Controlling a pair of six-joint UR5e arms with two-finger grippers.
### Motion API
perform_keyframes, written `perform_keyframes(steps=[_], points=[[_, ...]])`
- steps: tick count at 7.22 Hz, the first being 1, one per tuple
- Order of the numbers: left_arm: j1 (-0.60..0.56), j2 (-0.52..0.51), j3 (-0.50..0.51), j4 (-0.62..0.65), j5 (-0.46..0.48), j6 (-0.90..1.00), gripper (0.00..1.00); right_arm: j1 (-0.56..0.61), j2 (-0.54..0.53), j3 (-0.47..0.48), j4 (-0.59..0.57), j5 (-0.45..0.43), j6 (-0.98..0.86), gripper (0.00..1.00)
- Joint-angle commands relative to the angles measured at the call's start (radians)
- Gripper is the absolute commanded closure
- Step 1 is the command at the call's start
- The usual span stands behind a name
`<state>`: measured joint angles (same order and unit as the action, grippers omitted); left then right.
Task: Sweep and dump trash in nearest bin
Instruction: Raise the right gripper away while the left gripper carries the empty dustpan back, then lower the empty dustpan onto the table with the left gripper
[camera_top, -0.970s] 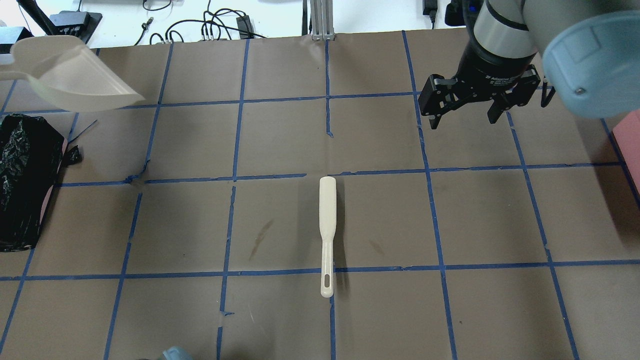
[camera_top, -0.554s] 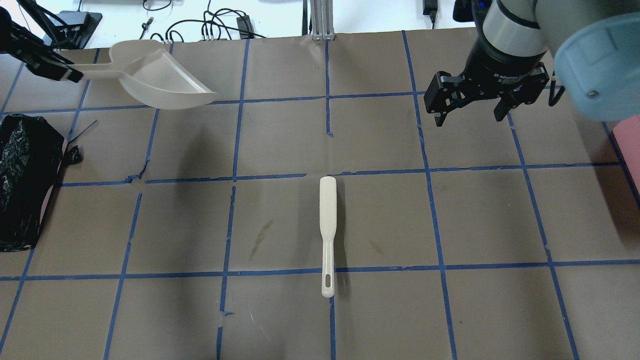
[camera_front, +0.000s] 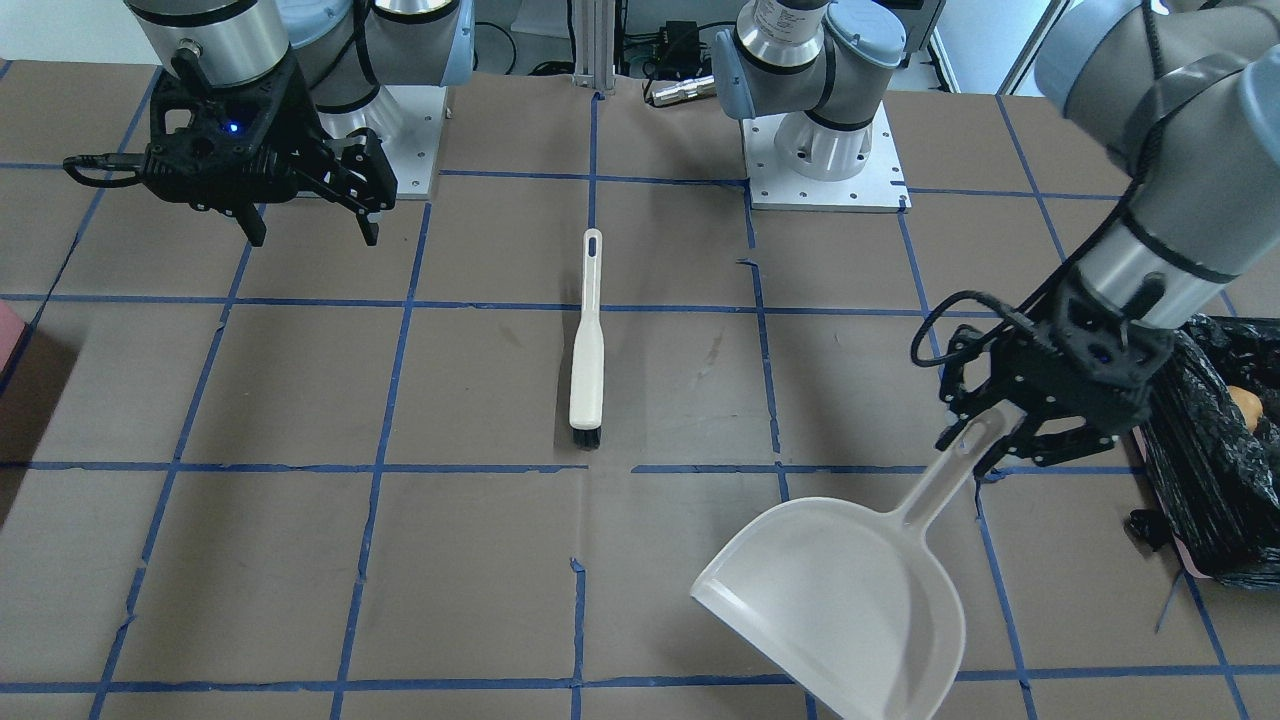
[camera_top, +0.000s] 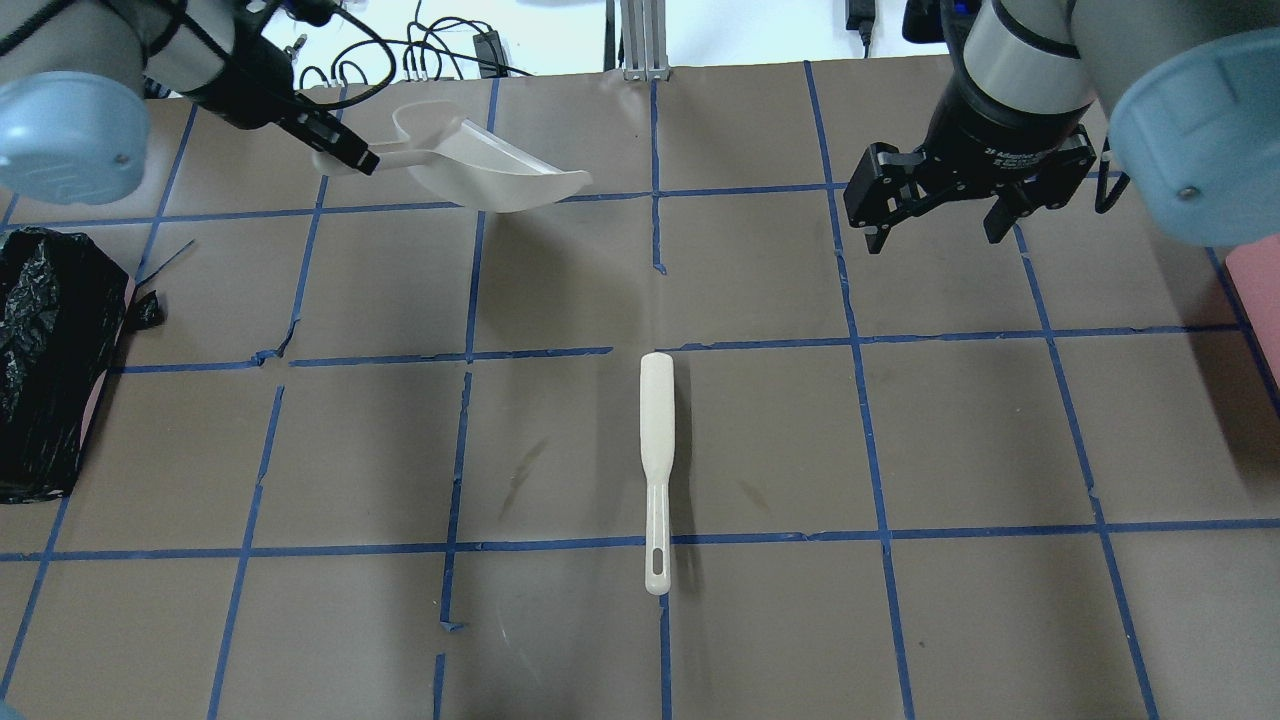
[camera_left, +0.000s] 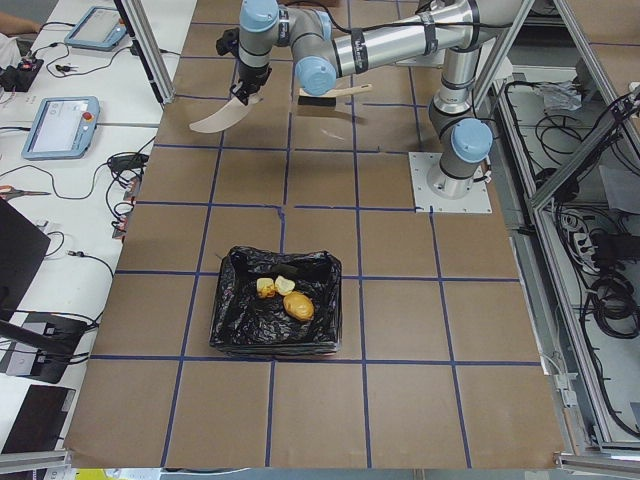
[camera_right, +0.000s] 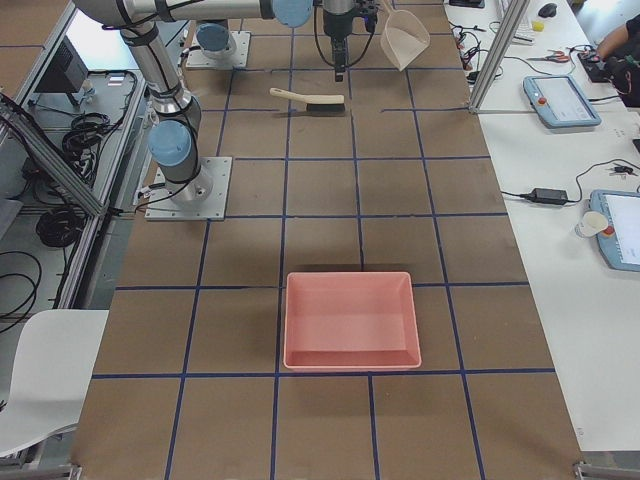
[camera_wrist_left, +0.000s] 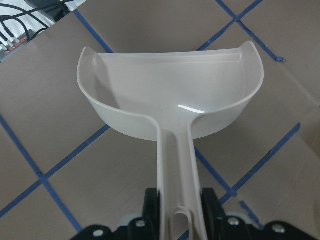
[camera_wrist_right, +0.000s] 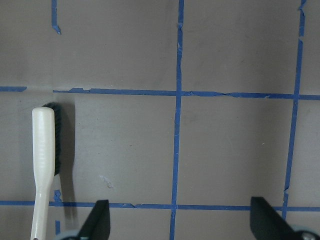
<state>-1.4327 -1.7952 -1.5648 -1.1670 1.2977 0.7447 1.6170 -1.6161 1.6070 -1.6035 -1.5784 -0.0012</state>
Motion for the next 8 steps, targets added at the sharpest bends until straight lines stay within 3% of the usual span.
perform_keyframes(steps=[1,6,7,8], points=[[-0.118,-0.041,-0.003,0.048,0.005,-0.239,0.92,0.006,-0.011,0.001,0.005,0.000,-0.002,0.00],[-0.368,-0.116,-0.017,0.260,0.210,-0.671,0.93,0.009,-0.013,0.004,0.008,0.000,-0.005,0.00],[-0.411,-0.153,-0.024,0.333,0.288,-0.747,0.93,0.009,-0.013,0.004,0.010,0.000,-0.005,0.00],[-0.458,-0.192,-0.023,0.413,0.305,-0.786,0.93,0.009,-0.013,0.004,0.010,-0.002,-0.005,0.00]])
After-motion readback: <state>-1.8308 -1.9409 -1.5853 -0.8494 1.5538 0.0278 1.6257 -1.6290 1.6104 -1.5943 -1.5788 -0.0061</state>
